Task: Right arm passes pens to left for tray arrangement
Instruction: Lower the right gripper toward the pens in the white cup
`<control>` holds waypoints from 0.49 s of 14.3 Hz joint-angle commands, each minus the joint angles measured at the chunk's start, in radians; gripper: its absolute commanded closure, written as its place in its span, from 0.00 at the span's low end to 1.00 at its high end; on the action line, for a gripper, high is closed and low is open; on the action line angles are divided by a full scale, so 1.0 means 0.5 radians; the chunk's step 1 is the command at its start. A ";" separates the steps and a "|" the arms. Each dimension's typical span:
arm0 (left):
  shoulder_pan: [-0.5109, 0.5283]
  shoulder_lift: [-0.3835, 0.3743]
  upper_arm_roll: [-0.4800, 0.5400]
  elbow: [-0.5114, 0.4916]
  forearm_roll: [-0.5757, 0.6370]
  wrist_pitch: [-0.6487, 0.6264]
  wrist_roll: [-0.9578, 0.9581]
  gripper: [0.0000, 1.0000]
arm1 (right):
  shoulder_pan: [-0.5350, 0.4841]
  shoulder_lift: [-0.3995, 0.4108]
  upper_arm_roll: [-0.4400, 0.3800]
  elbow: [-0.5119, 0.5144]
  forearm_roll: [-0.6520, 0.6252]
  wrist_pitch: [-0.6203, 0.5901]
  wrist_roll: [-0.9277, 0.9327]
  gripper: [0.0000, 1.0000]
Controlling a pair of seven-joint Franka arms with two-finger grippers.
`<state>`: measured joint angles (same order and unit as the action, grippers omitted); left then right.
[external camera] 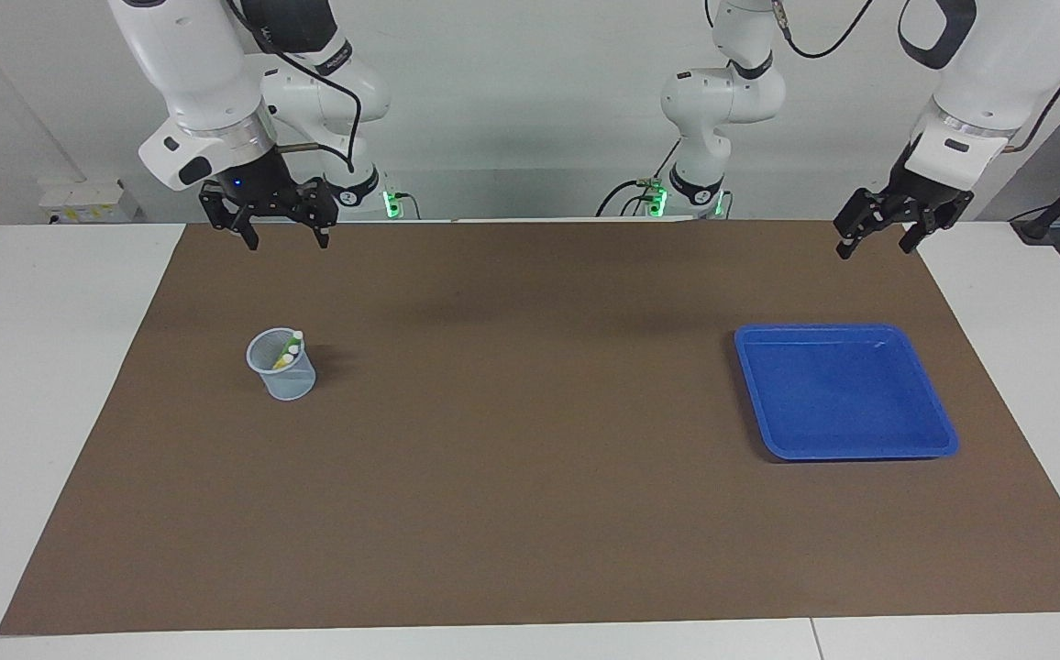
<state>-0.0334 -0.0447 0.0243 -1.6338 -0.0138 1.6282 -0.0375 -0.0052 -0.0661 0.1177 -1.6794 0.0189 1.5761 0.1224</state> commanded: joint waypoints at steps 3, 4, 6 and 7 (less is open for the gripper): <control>0.036 0.010 -0.046 0.043 0.031 -0.072 -0.005 0.00 | 0.004 -0.003 -0.002 0.005 -0.029 0.008 0.031 0.00; 0.042 0.010 -0.046 0.043 0.037 -0.072 -0.005 0.00 | 0.001 -0.003 -0.002 -0.001 -0.029 0.011 0.022 0.00; 0.042 0.010 -0.052 0.043 0.037 -0.072 -0.002 0.00 | -0.017 -0.015 -0.005 -0.031 -0.022 0.057 -0.011 0.00; 0.042 0.010 -0.052 0.043 0.037 -0.072 -0.002 0.00 | -0.020 -0.027 -0.005 -0.059 -0.022 0.060 -0.057 0.00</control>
<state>-0.0304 -0.0447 0.0162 -1.6331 -0.0122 1.6168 -0.0375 -0.0069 -0.0662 0.1154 -1.6814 0.0180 1.5829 0.1202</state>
